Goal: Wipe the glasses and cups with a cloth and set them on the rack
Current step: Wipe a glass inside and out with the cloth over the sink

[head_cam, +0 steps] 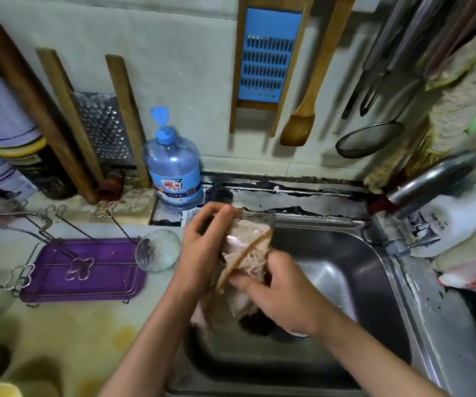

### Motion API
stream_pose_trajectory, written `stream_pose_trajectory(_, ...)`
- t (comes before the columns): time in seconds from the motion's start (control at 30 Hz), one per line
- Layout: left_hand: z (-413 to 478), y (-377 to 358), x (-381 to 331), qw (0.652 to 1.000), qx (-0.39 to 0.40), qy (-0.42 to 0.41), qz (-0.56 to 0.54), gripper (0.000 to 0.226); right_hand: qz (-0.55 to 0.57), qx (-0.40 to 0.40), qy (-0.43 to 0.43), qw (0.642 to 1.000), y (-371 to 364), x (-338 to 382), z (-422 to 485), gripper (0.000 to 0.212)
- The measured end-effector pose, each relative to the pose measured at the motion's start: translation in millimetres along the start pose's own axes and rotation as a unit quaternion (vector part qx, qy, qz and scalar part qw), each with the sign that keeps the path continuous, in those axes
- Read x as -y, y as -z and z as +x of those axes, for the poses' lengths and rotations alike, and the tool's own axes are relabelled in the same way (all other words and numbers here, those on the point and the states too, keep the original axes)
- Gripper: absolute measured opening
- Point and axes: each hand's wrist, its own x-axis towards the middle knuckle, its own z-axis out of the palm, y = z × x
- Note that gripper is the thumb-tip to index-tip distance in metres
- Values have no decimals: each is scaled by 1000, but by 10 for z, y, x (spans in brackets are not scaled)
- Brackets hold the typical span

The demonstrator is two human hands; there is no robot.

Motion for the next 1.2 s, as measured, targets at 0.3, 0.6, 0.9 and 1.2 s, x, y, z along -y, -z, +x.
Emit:
stream_pose_trajectory(0.3, 155, 104, 123, 980, 70, 184, 32, 21, -567, 76, 325, 753, 308, -609, 208, 32)
stream_pose_trajectory(0.6, 133, -3, 73, 994, 12, 106, -27, 23, -190, 114, 89, 971, 80, -178, 115, 34)
stream_pose_trajectory(0.9, 111, 26, -42, 994, 40, 90, -53, 26, -184, 55, 114, 975, 89, 7, 20, 28)
stream_pose_trajectory(1.2, 119, 53, -183, 998, 37, 45, -23, 24, -229, 32, 158, 960, 27, 101, 91, 57)
